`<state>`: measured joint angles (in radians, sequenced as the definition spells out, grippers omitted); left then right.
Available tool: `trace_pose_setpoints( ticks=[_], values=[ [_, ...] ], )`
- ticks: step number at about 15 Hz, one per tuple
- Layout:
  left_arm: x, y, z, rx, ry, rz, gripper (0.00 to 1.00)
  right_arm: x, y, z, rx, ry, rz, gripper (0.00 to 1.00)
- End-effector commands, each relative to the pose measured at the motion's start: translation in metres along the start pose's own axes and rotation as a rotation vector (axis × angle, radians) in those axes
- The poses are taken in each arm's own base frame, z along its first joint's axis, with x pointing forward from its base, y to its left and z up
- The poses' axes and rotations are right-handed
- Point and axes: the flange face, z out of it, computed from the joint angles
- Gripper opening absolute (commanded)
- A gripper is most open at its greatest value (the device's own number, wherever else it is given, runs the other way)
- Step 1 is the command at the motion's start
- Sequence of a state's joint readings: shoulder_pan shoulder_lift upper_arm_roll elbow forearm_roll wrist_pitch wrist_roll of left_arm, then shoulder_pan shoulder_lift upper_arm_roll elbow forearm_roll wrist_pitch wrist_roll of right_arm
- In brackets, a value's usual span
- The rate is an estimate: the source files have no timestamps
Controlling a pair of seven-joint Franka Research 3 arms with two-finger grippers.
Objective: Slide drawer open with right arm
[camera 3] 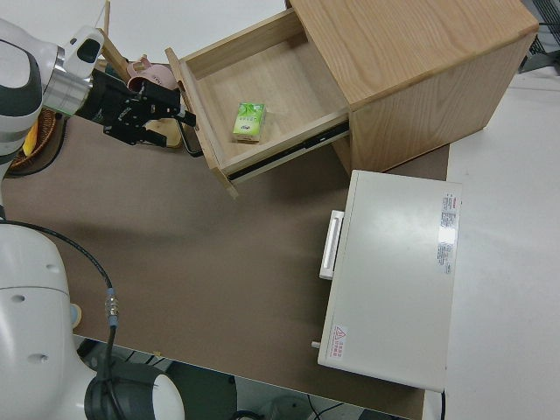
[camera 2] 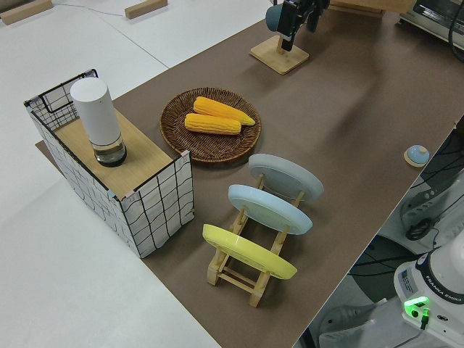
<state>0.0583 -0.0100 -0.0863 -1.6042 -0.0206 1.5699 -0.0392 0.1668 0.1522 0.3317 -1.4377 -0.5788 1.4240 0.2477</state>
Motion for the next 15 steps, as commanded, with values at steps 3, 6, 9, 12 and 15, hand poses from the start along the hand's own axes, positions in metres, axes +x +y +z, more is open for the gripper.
trace_pose_setpoints(
  ticks=[3, 6, 9, 12, 15],
  values=[
    [-0.004, -0.001, -0.002, 0.012, -0.007, 0.008, 1.00, -0.025, 0.089, 0.002, 0.266, -0.004, 0.058, 0.983],
    [-0.004, -0.001, -0.002, 0.012, -0.006, 0.007, 1.00, -0.032, 0.114, 0.007, 0.347, -0.015, 0.109, 0.983],
    [-0.004, -0.001, -0.002, 0.012, -0.007, 0.007, 1.00, -0.034, 0.128, 0.016, 0.459, -0.033, 0.149, 0.983],
    [-0.004, -0.001, -0.002, 0.012, -0.006, 0.007, 1.00, -0.038, 0.143, 0.024, 0.544, -0.034, 0.192, 0.983],
    [-0.004, -0.001, -0.002, 0.012, -0.007, 0.007, 1.00, -0.043, 0.154, 0.034, 0.595, -0.046, 0.220, 0.983]
  ],
)
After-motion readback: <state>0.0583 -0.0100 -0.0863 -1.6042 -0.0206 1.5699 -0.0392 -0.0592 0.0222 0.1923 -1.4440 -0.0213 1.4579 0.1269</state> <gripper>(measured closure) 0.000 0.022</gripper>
